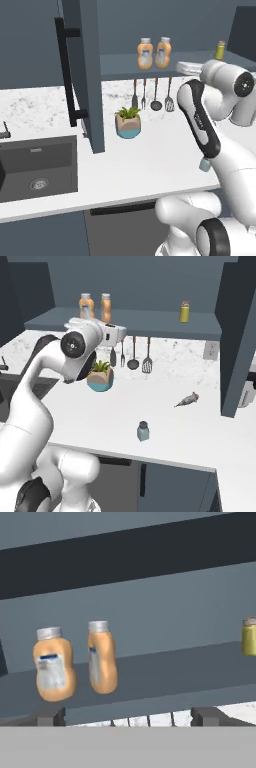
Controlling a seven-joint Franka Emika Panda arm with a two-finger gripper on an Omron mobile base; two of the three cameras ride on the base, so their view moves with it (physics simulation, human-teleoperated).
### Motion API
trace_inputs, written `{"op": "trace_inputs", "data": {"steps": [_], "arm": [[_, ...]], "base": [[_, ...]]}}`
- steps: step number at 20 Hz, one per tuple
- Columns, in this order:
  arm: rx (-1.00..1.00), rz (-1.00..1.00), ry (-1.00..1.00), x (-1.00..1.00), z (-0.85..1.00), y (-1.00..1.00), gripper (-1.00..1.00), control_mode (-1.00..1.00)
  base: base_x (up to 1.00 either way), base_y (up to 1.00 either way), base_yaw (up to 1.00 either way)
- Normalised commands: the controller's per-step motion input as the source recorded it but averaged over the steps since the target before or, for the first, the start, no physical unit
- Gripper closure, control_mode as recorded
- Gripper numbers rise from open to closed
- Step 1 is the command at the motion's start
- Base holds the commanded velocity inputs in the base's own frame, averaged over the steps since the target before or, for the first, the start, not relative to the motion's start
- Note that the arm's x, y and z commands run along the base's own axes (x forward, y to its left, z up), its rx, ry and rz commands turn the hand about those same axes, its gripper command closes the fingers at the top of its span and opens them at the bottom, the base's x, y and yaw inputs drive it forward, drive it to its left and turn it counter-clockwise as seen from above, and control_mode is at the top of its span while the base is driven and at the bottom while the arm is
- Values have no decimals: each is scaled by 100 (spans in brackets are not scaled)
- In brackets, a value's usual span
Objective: Put the shaker and condiment bottle from the counter next to their counterparts in the cabinet.
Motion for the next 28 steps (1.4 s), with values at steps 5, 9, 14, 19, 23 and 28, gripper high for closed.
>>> {"op": "trace_inputs", "data": {"steps": [5, 9, 14, 19, 23, 28], "arm": [[13, -26, 5, -66, 0, -22, -100, -100], [16, -27, 3, -78, 0, -28, -100, -100], [16, -27, 2, -83, 0, -28, -100, -100], [4, -12, 19, 2, -27, -3, -100, -100], [4, 0, 17, 42, -42, -12, -100, -100], [3, 0, 3, 4, -42, -22, -100, -100]], "base": [[0, 0, 0], [0, 0, 0], [0, 0, 0], [0, 0, 0], [0, 0, 0], [0, 0, 0]]}}
